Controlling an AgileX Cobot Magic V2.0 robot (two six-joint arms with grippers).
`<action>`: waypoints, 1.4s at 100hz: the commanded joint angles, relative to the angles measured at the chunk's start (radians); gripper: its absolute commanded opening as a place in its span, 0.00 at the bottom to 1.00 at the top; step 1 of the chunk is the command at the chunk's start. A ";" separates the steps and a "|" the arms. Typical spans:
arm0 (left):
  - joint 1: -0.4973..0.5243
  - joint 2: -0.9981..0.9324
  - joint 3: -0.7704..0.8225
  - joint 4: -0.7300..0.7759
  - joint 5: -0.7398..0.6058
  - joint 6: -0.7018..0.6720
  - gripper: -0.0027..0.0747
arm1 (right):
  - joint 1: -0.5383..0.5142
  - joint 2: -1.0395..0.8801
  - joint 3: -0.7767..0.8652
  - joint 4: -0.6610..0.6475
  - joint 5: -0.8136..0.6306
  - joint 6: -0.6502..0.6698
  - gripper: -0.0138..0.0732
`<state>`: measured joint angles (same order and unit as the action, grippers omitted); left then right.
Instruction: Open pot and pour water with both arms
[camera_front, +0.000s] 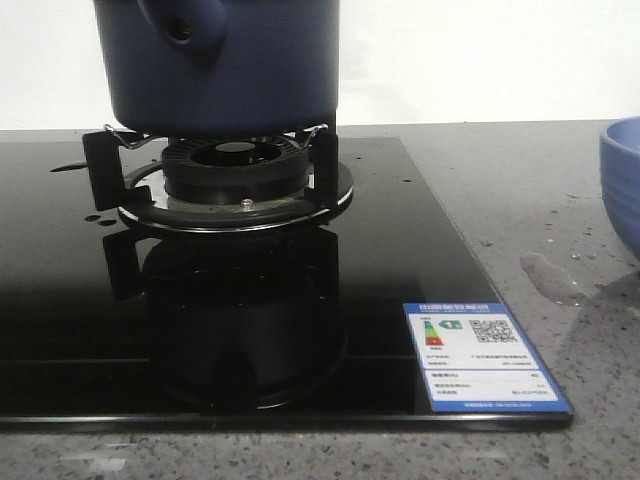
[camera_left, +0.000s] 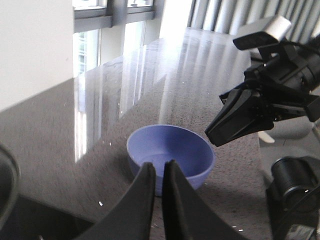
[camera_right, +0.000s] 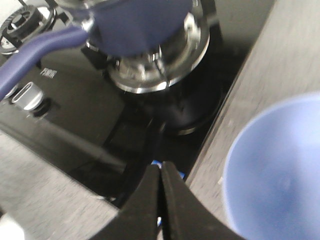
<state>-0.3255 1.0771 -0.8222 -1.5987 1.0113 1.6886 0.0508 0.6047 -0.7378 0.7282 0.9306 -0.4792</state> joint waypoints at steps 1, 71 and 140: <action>-0.009 0.037 -0.081 -0.065 0.045 0.071 0.20 | 0.000 0.005 -0.033 0.047 -0.098 -0.045 0.10; 0.152 0.288 -0.243 -0.261 -0.176 0.251 0.74 | 0.000 0.005 -0.033 0.023 -0.282 -0.045 0.83; 0.163 0.522 -0.372 -0.236 -0.031 0.304 0.74 | 0.000 0.005 -0.033 0.023 -0.264 -0.045 0.83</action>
<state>-0.1559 1.6208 -1.1618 -1.7697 0.9510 1.9877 0.0508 0.6047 -0.7378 0.7264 0.7135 -0.5088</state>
